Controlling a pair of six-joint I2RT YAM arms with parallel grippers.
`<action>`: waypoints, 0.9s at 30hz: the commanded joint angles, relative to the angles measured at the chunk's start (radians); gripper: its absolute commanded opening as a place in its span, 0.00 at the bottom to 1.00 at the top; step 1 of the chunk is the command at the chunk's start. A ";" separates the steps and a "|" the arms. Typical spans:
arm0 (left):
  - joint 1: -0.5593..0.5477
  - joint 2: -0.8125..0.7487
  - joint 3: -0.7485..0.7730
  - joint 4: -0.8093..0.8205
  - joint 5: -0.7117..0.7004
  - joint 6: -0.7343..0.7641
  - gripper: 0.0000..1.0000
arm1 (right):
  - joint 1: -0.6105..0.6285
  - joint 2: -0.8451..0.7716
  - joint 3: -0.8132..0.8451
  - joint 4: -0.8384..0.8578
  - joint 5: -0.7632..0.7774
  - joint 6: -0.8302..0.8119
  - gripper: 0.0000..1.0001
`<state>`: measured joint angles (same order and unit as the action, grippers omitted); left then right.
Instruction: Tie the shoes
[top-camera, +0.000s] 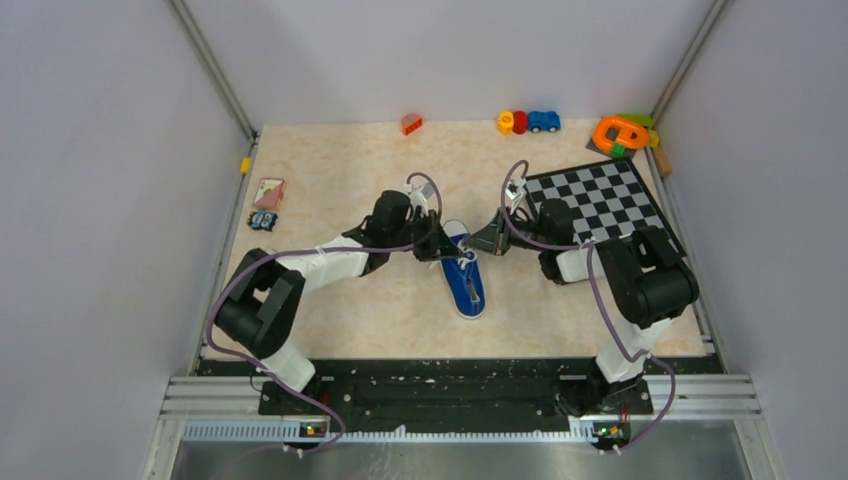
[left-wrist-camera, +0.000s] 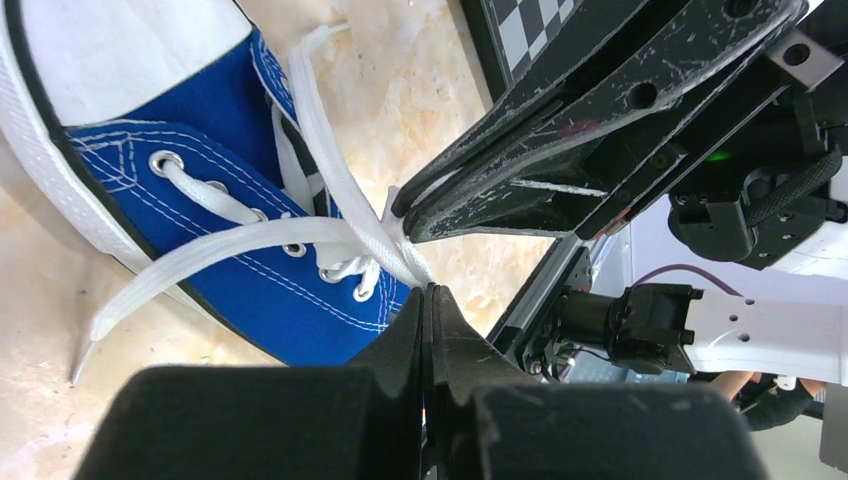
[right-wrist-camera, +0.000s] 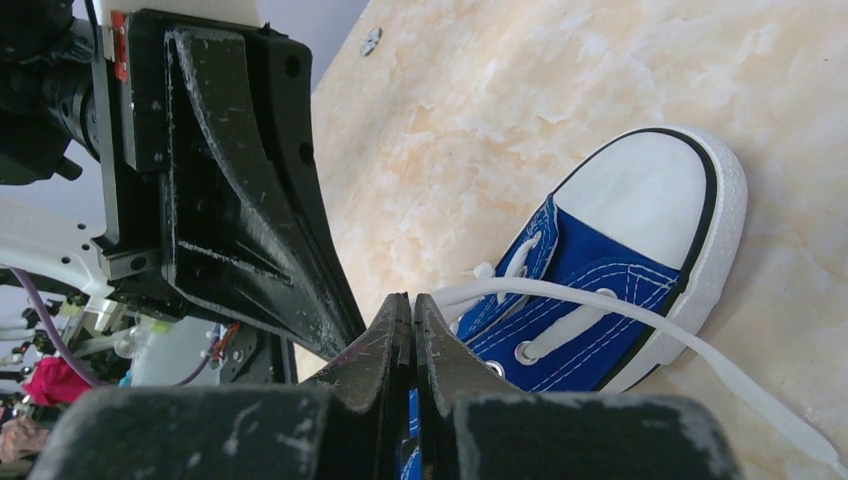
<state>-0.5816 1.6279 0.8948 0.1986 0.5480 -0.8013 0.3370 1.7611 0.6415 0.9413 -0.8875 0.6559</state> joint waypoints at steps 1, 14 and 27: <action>-0.028 0.017 0.023 -0.013 0.004 -0.006 0.00 | -0.013 0.007 0.024 0.033 0.007 -0.005 0.00; -0.054 0.072 -0.005 0.113 -0.066 -0.101 0.00 | -0.004 0.001 0.030 0.006 0.026 -0.007 0.00; -0.038 0.081 0.056 0.035 -0.139 -0.058 0.00 | -0.002 -0.022 0.040 -0.055 0.052 -0.019 0.06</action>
<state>-0.6270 1.7050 0.9054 0.2489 0.4454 -0.8867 0.3370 1.7611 0.6422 0.9039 -0.8555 0.6544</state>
